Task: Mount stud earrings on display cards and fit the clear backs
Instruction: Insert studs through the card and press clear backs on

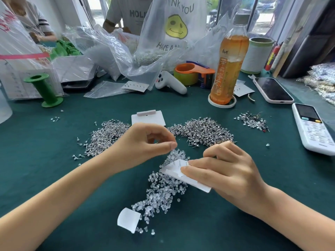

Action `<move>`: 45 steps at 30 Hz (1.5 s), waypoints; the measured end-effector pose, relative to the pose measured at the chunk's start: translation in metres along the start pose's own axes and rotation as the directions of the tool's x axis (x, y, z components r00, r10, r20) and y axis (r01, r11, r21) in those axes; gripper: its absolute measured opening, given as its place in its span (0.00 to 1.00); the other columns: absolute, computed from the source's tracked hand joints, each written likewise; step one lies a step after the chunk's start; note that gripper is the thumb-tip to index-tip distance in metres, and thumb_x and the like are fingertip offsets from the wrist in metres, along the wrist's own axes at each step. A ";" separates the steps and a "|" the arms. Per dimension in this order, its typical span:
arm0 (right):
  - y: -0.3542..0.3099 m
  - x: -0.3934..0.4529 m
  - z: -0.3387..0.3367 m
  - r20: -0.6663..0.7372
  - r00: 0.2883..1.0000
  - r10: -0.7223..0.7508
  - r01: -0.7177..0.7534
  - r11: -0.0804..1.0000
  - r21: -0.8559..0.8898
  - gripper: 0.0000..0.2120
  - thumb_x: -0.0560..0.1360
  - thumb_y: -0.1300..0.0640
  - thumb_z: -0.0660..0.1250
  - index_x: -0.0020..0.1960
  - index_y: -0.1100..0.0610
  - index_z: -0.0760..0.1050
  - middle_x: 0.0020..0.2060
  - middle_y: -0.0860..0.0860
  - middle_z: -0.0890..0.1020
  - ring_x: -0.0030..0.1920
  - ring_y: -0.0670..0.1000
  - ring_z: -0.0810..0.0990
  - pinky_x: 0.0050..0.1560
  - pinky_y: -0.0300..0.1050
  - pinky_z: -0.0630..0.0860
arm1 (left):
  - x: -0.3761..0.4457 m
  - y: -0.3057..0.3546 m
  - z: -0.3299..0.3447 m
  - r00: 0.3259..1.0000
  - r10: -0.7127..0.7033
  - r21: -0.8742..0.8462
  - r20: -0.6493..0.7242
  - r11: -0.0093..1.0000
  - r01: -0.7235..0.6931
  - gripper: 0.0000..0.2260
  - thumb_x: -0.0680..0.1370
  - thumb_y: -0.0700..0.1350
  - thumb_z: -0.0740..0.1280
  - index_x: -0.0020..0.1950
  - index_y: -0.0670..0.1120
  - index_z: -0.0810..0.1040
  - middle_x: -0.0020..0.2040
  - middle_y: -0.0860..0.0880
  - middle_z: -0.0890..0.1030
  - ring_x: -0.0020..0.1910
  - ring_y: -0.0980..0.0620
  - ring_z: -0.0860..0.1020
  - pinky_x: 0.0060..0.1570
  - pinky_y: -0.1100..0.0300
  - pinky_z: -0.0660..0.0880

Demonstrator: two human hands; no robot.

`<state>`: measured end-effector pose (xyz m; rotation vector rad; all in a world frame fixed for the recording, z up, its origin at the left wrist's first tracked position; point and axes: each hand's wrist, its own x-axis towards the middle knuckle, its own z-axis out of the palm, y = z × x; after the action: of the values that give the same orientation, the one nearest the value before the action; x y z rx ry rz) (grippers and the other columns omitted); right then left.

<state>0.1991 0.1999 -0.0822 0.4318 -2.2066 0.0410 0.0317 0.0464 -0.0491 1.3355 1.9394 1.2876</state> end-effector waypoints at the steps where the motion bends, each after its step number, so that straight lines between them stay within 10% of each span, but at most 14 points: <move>1: 0.000 0.000 0.000 0.008 1.000 -0.017 0.017 1.000 -0.012 0.14 0.79 0.64 0.61 0.44 0.56 0.85 0.38 0.48 0.84 0.40 0.51 0.74 0.43 0.41 0.71 | -0.003 0.006 0.001 0.999 -0.004 -0.073 0.048 0.997 0.007 0.02 0.71 0.45 0.73 0.41 0.48 0.83 0.39 0.52 0.84 0.39 0.58 0.80 0.42 0.69 0.75; 45: -0.009 0.003 -0.002 0.058 0.995 -0.083 0.084 0.996 -0.014 0.10 0.78 0.64 0.65 0.45 0.56 0.84 0.33 0.49 0.81 0.33 0.53 0.76 0.34 0.43 0.73 | -0.018 0.017 0.018 0.956 0.008 -0.132 0.293 0.991 0.033 0.03 0.74 0.43 0.69 0.45 0.44 0.81 0.38 0.47 0.81 0.36 0.56 0.77 0.38 0.61 0.73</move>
<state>0.2013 0.1910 -0.0794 0.5215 -2.2417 -0.0353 0.0616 0.0396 -0.0449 1.3572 1.6263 1.1210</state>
